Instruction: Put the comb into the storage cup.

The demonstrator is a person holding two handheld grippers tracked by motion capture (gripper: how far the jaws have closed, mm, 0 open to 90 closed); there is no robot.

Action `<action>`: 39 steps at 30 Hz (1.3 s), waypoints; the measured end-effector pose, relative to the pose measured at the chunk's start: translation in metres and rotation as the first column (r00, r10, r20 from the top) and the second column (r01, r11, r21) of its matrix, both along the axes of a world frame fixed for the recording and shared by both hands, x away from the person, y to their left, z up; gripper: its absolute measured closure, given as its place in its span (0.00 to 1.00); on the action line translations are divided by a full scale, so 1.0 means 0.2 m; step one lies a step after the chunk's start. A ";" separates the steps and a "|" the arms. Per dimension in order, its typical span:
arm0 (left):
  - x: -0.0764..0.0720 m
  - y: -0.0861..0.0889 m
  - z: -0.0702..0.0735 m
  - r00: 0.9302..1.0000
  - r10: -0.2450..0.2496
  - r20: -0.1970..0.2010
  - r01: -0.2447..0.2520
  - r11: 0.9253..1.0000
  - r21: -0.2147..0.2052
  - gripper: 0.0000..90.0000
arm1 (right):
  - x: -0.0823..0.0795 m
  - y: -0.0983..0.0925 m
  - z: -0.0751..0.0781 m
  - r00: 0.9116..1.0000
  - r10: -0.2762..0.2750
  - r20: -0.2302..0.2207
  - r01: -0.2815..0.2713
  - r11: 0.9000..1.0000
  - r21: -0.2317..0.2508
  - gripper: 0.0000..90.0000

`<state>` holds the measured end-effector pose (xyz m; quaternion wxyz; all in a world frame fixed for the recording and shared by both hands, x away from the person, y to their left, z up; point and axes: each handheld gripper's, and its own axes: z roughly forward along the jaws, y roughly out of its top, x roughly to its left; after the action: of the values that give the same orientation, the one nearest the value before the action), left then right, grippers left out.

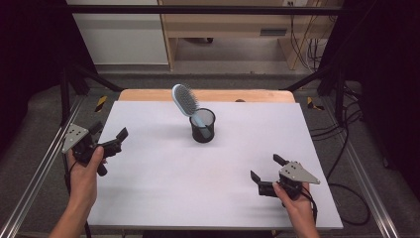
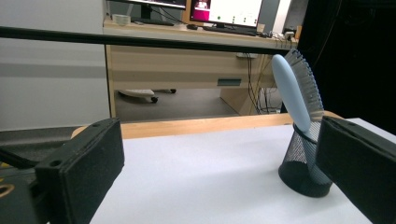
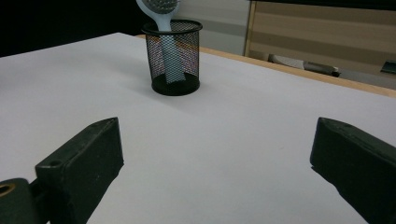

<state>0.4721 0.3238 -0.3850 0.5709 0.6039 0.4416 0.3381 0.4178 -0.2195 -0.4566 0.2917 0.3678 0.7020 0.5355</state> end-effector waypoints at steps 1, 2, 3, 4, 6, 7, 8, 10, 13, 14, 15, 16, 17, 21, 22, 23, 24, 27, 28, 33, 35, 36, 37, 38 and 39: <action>-0.01 0.00 -0.01 1.000 -0.001 -0.002 0.001 1.000 0.002 0.02 | 0.00 0.00 0.00 1.000 0.001 0.000 -0.001 1.000 0.000 0.03; -0.01 0.00 -0.02 1.000 -0.001 -0.004 0.001 1.000 0.000 0.02 | 0.00 0.00 0.00 1.000 0.001 -0.001 -0.001 1.000 -0.001 0.03; -0.02 0.00 -0.03 1.000 -0.002 -0.004 0.002 1.000 -0.003 0.02 | 0.00 0.00 0.00 1.000 0.001 -0.001 -0.001 1.000 -0.001 0.03; -0.02 0.00 -0.04 1.000 -0.003 -0.006 0.003 1.000 -0.004 0.01 | 0.00 0.00 0.00 1.000 0.002 -0.001 -0.002 1.000 -0.001 0.03; -0.03 0.00 -0.06 1.000 -0.003 -0.009 0.003 1.000 -0.004 0.01 | 0.00 0.00 0.00 1.000 0.002 -0.002 -0.002 1.000 -0.001 0.03; -0.04 0.00 -0.07 1.000 -0.004 -0.008 0.004 1.000 -0.002 0.02 | 0.00 0.00 0.00 1.000 0.002 -0.002 -0.002 1.000 -0.001 0.03; -0.04 0.01 -0.08 1.000 -0.005 -0.008 0.005 1.000 0.000 0.01 | 0.00 0.00 0.00 1.000 0.001 -0.002 -0.001 1.000 -0.001 0.03; -0.05 0.01 -0.09 1.000 -0.004 -0.010 0.004 1.000 -0.002 0.02 | 0.00 0.00 0.00 1.000 0.003 -0.001 -0.003 1.000 -0.002 0.03; -0.06 0.01 -0.11 1.000 -0.010 -0.008 0.010 1.000 -0.005 0.01 | 0.00 0.00 0.00 1.000 0.003 -0.002 -0.003 1.000 -0.003 0.03; -0.07 0.01 -0.11 1.000 -0.013 -0.008 0.013 1.000 -0.003 0.01 | 0.00 0.00 0.00 1.000 0.006 -0.005 -0.006 1.000 -0.003 0.03; -0.07 0.01 -0.12 1.000 -0.014 -0.009 0.014 1.000 -0.004 0.01 | 0.00 0.00 0.00 1.000 0.007 -0.007 -0.007 1.000 -0.004 0.03; -0.07 0.01 -0.13 1.000 -0.016 -0.008 0.016 1.000 -0.006 0.02 | 0.00 0.00 0.00 1.000 0.008 -0.006 -0.008 1.000 -0.009 0.03; -0.08 0.01 -0.14 1.000 -0.017 -0.006 0.017 1.000 -0.010 0.01 | 0.00 0.00 0.00 1.000 0.008 -0.007 -0.009 1.000 -0.009 0.03; -0.10 0.01 -0.17 0.999 -0.032 0.000 0.032 0.999 -0.007 0.02 | 0.00 0.00 0.00 1.000 0.011 -0.006 -0.011 1.000 -0.008 0.03; -0.10 0.00 -0.18 0.999 -0.038 0.003 0.038 0.999 -0.002 0.01 | 0.00 0.00 0.00 1.000 0.012 -0.007 -0.012 1.000 -0.006 0.03; -0.11 0.00 -0.19 0.999 -0.043 0.007 0.043 0.999 0.003 0.01 | 0.00 0.00 0.00 1.000 0.015 -0.008 -0.015 1.000 -0.004 0.03; -0.11 0.00 -0.19 0.999 -0.046 0.008 0.046 0.999 0.007 0.01 | 0.00 0.00 0.00 1.000 0.016 -0.008 -0.016 1.000 -0.005 0.03; -0.13 0.00 -0.21 0.999 -0.053 0.009 0.053 0.999 -0.001 0.02 | -0.01 0.00 0.00 1.000 0.021 -0.018 -0.021 1.000 -0.003 0.03; -0.14 0.00 -0.22 0.998 -0.057 0.011 0.057 0.998 -0.007 0.02 | -0.01 0.00 0.00 0.999 0.023 -0.022 -0.023 1.000 -0.008 0.03; -0.17 0.00 -0.25 0.997 -0.076 0.002 0.076 0.997 -0.007 0.02 | 0.00 -0.01 0.01 0.999 0.020 -0.035 -0.021 1.000 -0.003 0.03; -0.17 -0.01 -0.27 0.996 -0.090 -0.010 0.090 0.996 0.004 0.02 | 0.00 -0.01 0.01 0.999 0.018 -0.033 -0.018 1.000 0.001 0.03; -0.17 -0.01 -0.27 0.995 -0.096 -0.014 0.096 0.995 0.009 0.02 | 0.00 -0.01 0.01 1.000 0.014 -0.027 -0.014 1.000 0.004 0.03; -0.18 -0.02 -0.28 0.995 -0.098 -0.013 0.098 0.995 0.012 0.02 | 0.00 -0.01 0.01 1.000 0.010 -0.021 -0.010 1.000 0.008 0.03; -0.18 -0.02 -0.28 0.995 -0.102 -0.007 0.103 0.995 0.011 0.02 | 0.01 -0.01 0.01 1.000 0.006 -0.014 -0.006 1.000 0.008 0.03; -0.18 -0.03 -0.29 0.994 -0.106 -0.008 0.106 0.994 0.005 0.02 | 0.01 -0.01 0.01 1.000 -0.001 -0.006 0.001 1.000 0.008 0.03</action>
<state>0.4357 0.3183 -0.4426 0.5850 0.6292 0.4101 0.3061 0.4193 -0.2216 -0.4545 0.2885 0.3707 0.7007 0.5371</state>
